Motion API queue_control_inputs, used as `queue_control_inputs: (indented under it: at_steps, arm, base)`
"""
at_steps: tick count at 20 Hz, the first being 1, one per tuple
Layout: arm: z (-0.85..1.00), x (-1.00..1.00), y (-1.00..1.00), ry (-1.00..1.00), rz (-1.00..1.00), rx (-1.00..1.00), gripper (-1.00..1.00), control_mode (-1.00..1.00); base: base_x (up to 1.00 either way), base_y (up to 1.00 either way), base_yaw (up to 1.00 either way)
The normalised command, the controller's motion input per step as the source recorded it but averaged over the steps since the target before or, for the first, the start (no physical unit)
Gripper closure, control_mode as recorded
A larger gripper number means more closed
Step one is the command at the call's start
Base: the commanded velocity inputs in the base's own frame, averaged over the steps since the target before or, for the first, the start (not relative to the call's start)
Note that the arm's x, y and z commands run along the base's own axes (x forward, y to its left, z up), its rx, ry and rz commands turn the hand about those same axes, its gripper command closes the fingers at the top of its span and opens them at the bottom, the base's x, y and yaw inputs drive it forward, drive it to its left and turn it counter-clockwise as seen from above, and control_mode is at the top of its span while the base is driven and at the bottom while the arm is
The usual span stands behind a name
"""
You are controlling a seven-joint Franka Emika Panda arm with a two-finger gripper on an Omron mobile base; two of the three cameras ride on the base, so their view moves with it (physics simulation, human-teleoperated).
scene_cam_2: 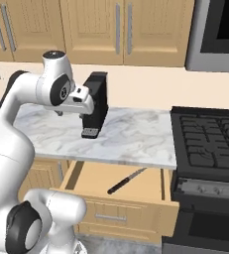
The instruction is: Pick up the knife from the drawer and place it on the cutting board. Then place the meat from the plate to the cutting board.
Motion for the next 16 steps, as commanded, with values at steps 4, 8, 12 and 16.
queue_control_inputs:
  at_steps: [4, 8, 12, 16]
  arm:
    - [0.0, 0.0, 0.0, 0.0, 0.0, 0.0, -1.0, 1.0]
    - [0.0, 0.0, 0.0, 0.0, 0.0, 0.0, -1.0, 1.0]
    - [0.0, 0.0, 0.0, 0.0, 0.0, 0.0, -1.0, 1.0]
    - [-0.06, -0.01, 0.0, 0.0, 0.0, 0.0, -1.0, -1.0]
  base:
    - [-0.1, -0.29, -0.07]
    - [-0.29, -0.26, -0.11]
    - [-0.29, -0.11, -0.08]
    - [-0.01, 0.0, 0.0]
